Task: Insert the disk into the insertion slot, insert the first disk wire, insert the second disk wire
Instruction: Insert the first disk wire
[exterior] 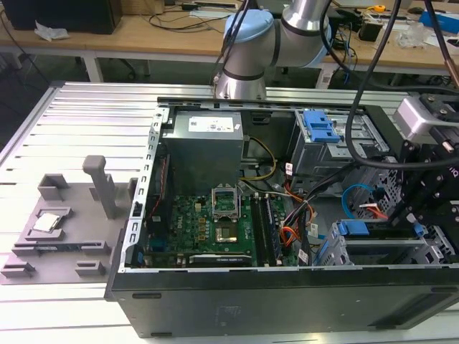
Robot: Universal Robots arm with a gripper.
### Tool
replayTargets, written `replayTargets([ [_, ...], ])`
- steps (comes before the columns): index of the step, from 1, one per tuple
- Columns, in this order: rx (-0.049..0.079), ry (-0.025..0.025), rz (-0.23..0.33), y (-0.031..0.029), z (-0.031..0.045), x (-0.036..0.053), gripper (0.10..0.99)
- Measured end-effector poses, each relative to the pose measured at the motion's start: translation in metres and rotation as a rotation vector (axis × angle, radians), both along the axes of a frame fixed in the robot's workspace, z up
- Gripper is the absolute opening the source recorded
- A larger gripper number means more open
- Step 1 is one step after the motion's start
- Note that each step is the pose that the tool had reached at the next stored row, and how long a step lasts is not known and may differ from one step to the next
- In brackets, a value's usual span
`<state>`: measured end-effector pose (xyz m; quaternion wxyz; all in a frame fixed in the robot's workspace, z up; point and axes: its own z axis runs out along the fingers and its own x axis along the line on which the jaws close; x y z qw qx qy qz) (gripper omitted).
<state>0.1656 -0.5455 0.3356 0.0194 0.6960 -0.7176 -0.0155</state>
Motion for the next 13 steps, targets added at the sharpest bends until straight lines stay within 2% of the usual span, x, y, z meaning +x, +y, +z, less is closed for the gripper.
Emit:
replayTargets([
  [10, 0.001, 0.0001, 0.000, -0.0003, -0.0029, -0.0001, 0.188],
  [11, 0.001, 0.0001, 0.000, -0.0003, -0.0025, -0.0001, 0.255],
  [13, 0.000, 0.0000, 0.000, -0.0003, 0.0009, 0.0000, 0.255],
])
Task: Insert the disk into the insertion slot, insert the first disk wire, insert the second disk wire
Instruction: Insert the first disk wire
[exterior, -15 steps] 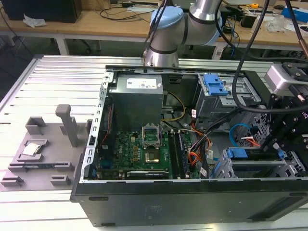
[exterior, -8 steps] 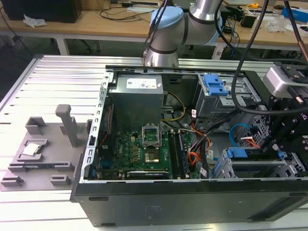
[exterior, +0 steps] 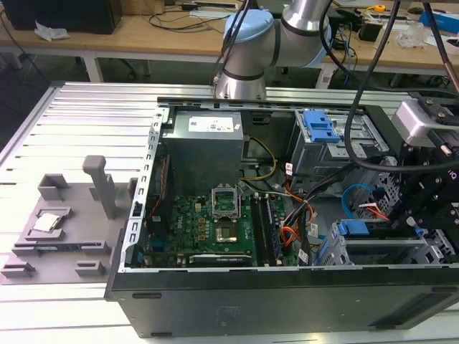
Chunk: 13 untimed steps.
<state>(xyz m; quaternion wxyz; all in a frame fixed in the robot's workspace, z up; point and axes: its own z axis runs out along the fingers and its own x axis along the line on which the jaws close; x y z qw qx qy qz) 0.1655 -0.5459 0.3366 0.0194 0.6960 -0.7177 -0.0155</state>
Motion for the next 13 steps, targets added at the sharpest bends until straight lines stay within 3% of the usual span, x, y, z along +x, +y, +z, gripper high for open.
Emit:
replayTargets([
  [3, 0.000, 0.0000, 0.000, 0.0000, 0.0131, 0.0000, 0.255],
  [6, 0.000, -0.0001, 0.000, 0.0003, 0.0204, 0.0000, 0.255],
  [8, 0.000, -0.0001, 0.000, 0.0008, 0.0240, 0.0000, 0.173],
  [9, 0.000, -0.0001, 0.000, 0.0010, 0.0260, 0.0000, 0.173],
  [10, -0.001, -0.0002, 0.000, 0.0014, 0.0312, 0.0000, 0.110],
  [13, -0.002, -0.0003, 0.000, 0.0015, 0.0417, 0.0000, 0.106],
])
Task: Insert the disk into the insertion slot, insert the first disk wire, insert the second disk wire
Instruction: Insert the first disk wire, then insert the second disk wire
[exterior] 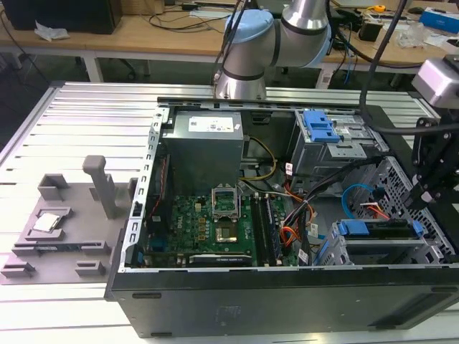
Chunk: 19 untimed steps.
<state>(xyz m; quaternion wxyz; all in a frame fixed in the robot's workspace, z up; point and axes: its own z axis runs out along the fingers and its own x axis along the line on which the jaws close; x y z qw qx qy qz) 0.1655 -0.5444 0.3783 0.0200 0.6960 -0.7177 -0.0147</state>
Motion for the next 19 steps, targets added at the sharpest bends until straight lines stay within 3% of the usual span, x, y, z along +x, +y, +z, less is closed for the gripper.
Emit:
replayTargets([
  [2, 0.000, 0.0000, 0.000, 0.0000, 0.0034, 0.0000, 0.106],
  [12, 0.000, 0.0000, 0.000, 0.0000, 0.0036, 0.0000, 0.114],
  [13, 0.000, 0.0000, 0.000, 0.0000, 0.0037, 0.0000, 0.235],
  [14, 0.000, 0.0000, 0.000, 0.0000, 0.0037, 0.0000, 0.302],
  [16, 0.000, 0.0000, 0.000, 0.0013, 0.0030, -0.0001, 0.302],
  [19, 0.001, -0.0004, 0.003, 0.0096, -0.0014, -0.0078, 0.302],
])
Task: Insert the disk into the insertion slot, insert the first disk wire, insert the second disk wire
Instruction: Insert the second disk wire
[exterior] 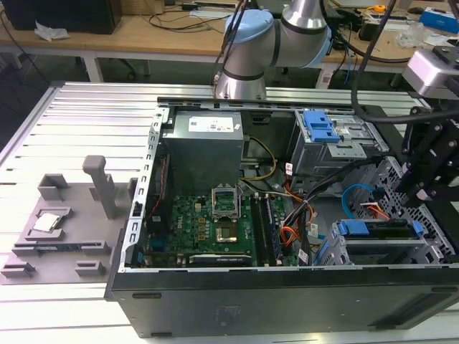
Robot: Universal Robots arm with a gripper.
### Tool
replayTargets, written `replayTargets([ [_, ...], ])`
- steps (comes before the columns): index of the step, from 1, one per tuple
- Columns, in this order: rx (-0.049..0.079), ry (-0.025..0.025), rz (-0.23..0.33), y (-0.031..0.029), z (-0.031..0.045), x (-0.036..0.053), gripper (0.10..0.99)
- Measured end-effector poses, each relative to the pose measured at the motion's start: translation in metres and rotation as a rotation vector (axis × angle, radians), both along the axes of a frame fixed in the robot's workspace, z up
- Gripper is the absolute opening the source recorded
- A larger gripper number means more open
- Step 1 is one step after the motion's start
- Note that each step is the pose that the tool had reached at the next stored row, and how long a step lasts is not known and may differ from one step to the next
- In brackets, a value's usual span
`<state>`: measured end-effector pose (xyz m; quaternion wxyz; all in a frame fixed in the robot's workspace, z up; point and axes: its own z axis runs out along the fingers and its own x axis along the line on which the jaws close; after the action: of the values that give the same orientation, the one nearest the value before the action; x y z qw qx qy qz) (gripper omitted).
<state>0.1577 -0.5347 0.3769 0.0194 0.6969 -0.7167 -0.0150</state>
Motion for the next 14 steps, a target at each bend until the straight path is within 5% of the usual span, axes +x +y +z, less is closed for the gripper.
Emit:
replayTargets([
  [4, 0.000, -0.0001, 0.006, 0.0129, -0.0007, -0.0055, 0.302],
  [10, 0.000, -0.0001, 0.043, 0.0127, -0.0042, -0.0260, 0.302],
  [14, 0.000, 0.0000, 0.086, 0.0127, -0.0064, -0.0273, 0.302],
])
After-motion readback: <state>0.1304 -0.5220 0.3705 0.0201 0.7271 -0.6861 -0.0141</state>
